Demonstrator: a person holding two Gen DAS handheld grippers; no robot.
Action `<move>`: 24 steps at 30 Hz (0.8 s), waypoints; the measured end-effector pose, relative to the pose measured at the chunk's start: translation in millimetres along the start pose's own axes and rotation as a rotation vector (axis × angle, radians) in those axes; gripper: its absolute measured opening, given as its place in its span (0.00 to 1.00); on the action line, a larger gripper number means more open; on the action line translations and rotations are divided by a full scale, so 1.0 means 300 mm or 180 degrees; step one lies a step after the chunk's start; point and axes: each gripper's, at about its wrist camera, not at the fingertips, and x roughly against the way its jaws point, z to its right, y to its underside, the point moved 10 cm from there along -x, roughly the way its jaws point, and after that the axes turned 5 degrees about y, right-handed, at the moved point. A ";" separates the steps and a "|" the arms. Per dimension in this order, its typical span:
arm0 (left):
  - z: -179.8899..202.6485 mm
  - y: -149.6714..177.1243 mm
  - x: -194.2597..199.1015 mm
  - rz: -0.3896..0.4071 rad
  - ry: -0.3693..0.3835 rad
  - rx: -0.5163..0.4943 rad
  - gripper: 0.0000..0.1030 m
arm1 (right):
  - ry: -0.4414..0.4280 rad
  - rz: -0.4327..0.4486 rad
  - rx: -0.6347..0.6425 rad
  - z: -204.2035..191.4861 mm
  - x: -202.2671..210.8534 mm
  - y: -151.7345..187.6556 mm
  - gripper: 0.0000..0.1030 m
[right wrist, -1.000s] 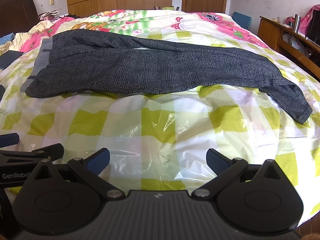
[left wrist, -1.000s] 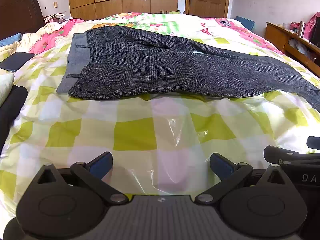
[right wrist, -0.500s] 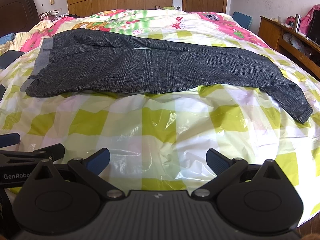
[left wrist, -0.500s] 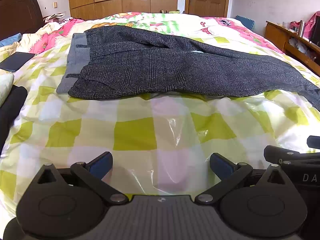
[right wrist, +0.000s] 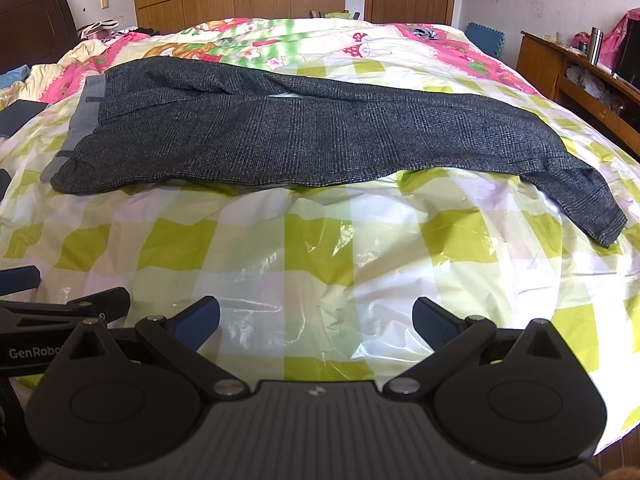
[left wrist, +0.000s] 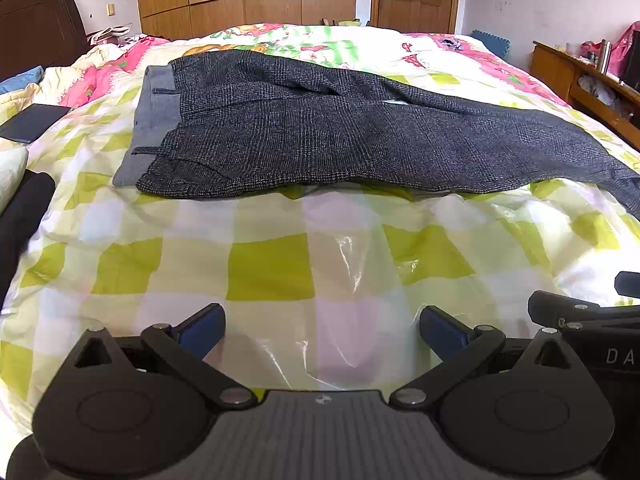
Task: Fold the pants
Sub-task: 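Move both tools to the trouser waistband and close both grippers on it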
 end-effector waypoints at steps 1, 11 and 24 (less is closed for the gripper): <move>0.000 0.000 0.000 0.0000 0.0000 0.0001 1.00 | 0.0000 0.0000 -0.0001 0.000 0.001 0.002 0.99; -0.004 -0.009 -0.001 0.0034 -0.0024 -0.0025 1.00 | -0.0029 0.0022 0.0020 -0.012 -0.001 -0.005 0.99; -0.167 -0.143 -0.079 0.0152 -0.0239 -0.0120 1.00 | -0.0270 0.0145 0.0237 -0.161 -0.107 -0.204 0.99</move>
